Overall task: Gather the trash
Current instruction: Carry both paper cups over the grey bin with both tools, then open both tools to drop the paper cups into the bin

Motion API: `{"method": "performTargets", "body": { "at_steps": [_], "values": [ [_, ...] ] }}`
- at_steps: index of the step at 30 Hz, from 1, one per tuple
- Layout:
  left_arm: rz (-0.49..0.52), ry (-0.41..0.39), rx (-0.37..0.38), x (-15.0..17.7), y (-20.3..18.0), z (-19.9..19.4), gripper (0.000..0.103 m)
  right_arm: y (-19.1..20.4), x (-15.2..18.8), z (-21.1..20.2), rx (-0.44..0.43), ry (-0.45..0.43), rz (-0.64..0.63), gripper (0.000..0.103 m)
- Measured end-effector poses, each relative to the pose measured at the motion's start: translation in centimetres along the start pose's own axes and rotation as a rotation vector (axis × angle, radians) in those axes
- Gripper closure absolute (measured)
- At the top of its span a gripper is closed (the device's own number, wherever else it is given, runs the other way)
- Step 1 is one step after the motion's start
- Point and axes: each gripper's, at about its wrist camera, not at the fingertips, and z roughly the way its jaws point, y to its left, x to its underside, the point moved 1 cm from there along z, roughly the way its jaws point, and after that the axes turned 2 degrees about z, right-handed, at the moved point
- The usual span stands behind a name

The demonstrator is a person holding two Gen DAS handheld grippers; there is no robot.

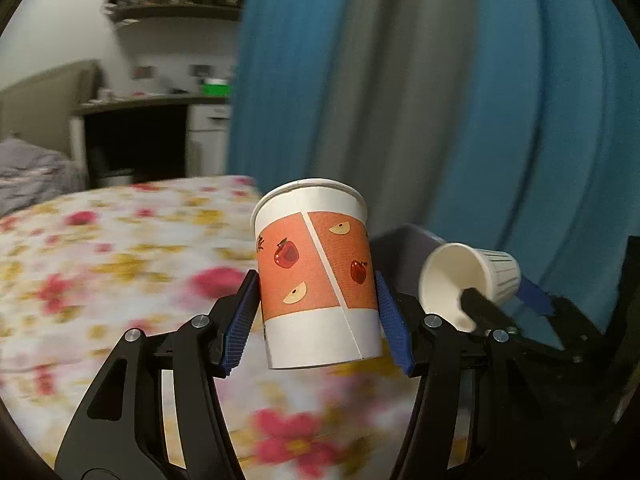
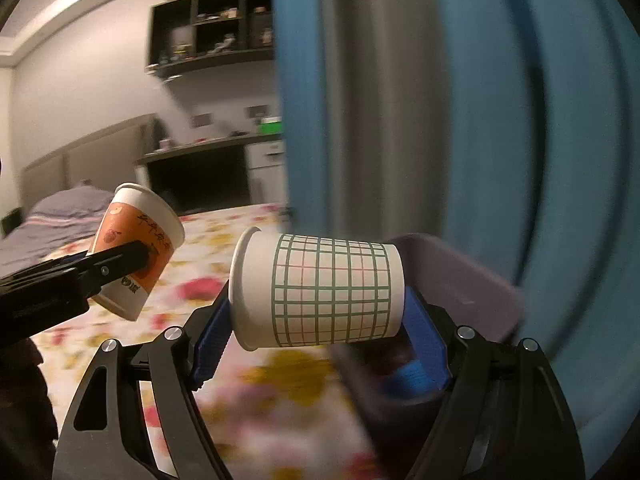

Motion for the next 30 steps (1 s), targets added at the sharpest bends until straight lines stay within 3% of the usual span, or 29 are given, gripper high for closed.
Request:
{"method": "performTargets", "body": {
  "at_steps": [7, 17, 20, 26, 30],
  "values": [
    [-0.028, 0.1, 0.174, 0.2, -4.9, 8.1, 0.046, -5.2, 1.2, 3.8, 0.079, 0.052, 0.039, 0.026],
    [-0.075, 0.218, 0.277, 0.2, -7.2, 15.4, 0.045, -7.9, 2.8, 6.8, 0.102, 0.124, 0.051, 0.026],
    [-0.112, 0.253, 0.291, 0.5, -7.0, 16.7, 0.044, -7.9, 2.9, 7.4, 0.1, 0.133, 0.046, 0.026],
    [-0.142, 0.26, 0.288, 0.5, -6.4, 17.0, 0.03, -8.4, 3.3, 7.1, 0.097, 0.142, 0.052, 0.022],
    [-0.15, 0.236, 0.235, 0.5, -5.2, 15.5, 0.027, -8.6, 3.2, 5.8, 0.106, 0.122, 0.066, 0.017]
  ]
}}
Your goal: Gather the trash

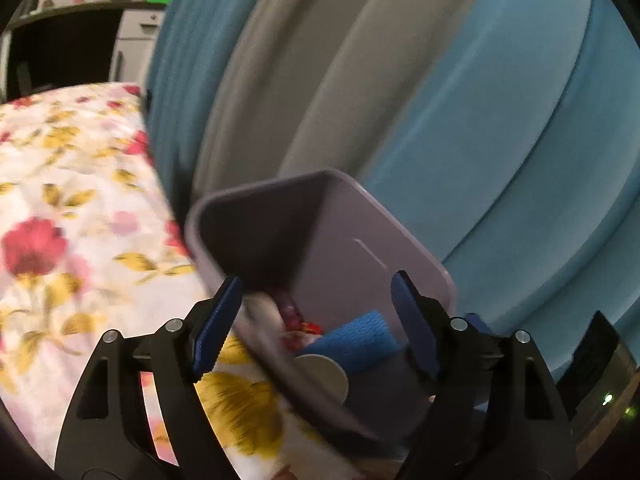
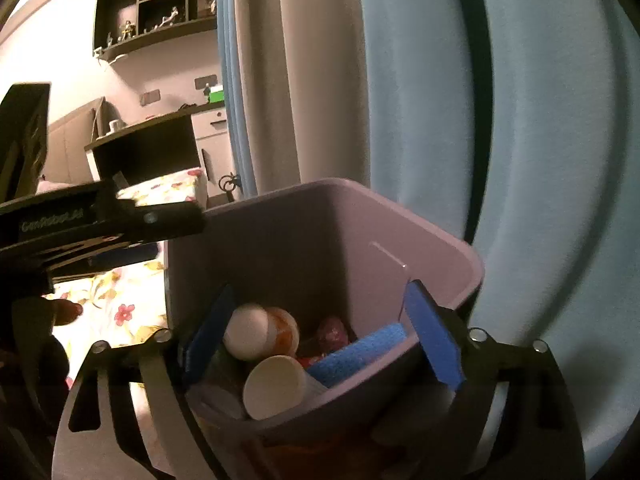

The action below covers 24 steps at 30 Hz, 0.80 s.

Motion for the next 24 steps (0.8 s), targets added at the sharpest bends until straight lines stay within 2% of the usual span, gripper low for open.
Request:
{"method": "performTargets", "body": {
  "at_steps": [5, 7, 10, 17, 20, 24],
  "values": [
    [0.062, -0.095, -0.167, 1.4, 0.8, -5.3, 0.018, 0.4, 0.0, -2.8, 0.012, -0.045, -0.006, 0.01],
    [0.097, -0.144, -0.264, 2.4, 1.0, -8.1, 0.013, 0.8, 0.1, -4.1, 0.007, -0.06, 0.002, 0.006],
    [0.127, -0.207, -0.383, 4.0, 1.4, -11.9, 0.007, 2.0, 0.0, -6.0, -0.008, -0.086, 0.0, 0.006],
    [0.11, -0.301, -0.576, 7.6, 2.2, -19.5, 0.006, 5.7, 0.8, -10.2, -0.023, -0.111, -0.031, 0.006],
    [0.109, -0.317, -0.627, 9.2, 2.3, -21.9, 0.006, 7.1, 1.2, -11.8, -0.053, -0.109, -0.038, 0.006],
    [0.083, -0.329, -0.625, 11.3, 2.6, -25.2, 0.006, 8.9, 2.1, -14.5, -0.068, -0.137, -0.05, 0.006]
  ]
}}
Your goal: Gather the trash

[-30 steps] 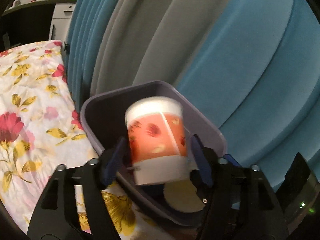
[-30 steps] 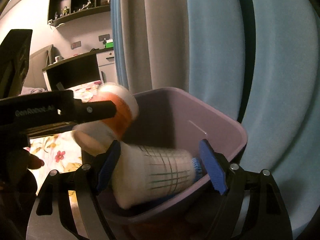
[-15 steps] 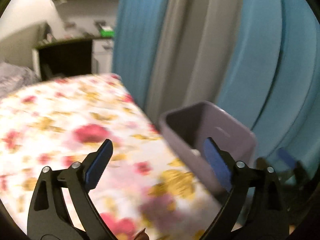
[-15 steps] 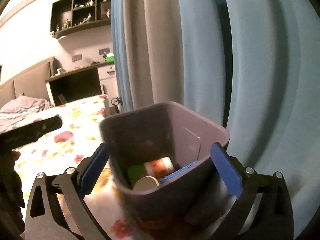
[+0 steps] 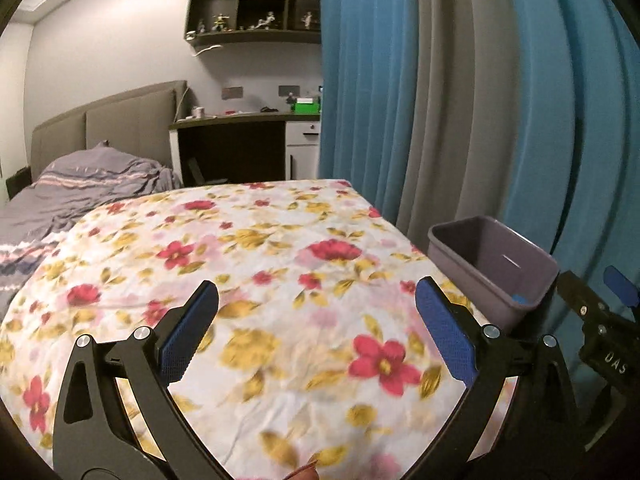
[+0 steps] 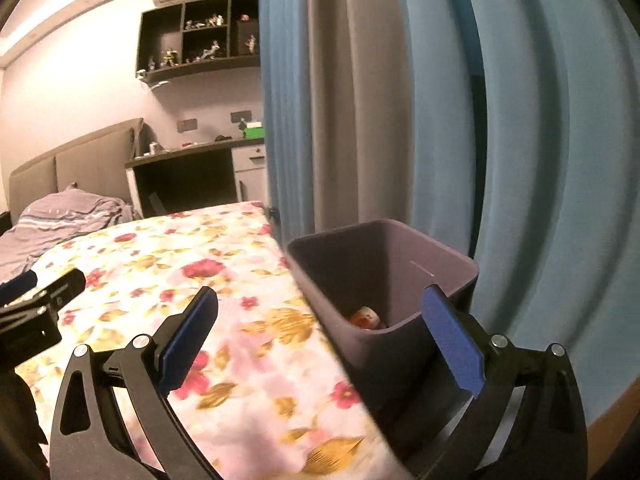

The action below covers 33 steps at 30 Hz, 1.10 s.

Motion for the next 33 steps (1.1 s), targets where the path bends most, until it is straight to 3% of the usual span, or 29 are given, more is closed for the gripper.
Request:
{"method": "performTargets", "body": {
  "at_steps": [12, 33],
  "values": [
    [-0.057, -0.003, -0.013, 2.0, 4.4, -5.0, 0.006, 4.0, -0.2, -4.9, -0.026, -0.044, -0.006, 0.006],
    [-0.079, 0.0, -0.002, 2.0, 5.1, -5.8, 0.006, 5.3, -0.3, -5.8, -0.036, -0.054, -0.022, 0.006]
  ]
}}
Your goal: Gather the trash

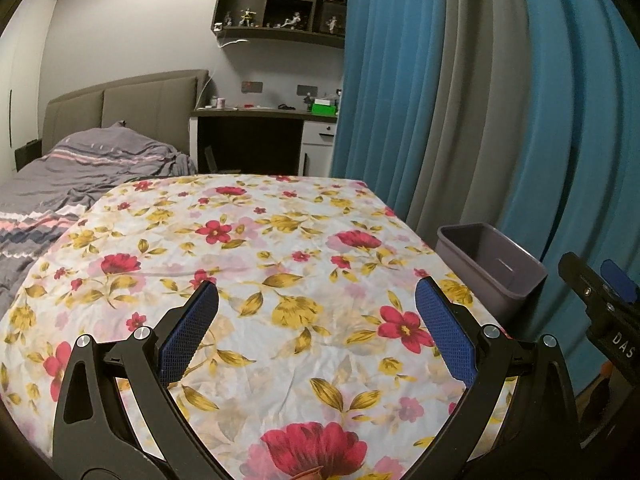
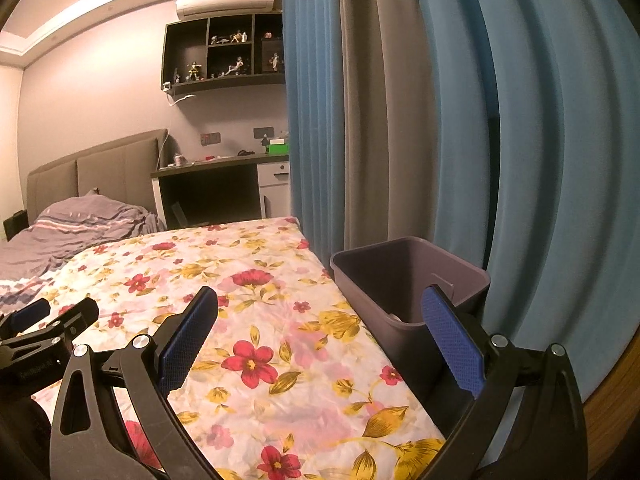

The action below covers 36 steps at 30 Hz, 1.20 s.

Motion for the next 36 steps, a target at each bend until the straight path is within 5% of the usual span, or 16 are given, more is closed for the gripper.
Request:
{"method": "performTargets", "body": {
  "at_steps": [36],
  "values": [
    [0.004, 0.003, 0.007, 0.0, -0.9, 0.1, 0.006, -0.2, -0.1, 0.0, 0.001, 0.0, 0.007, 0.006]
  ]
}}
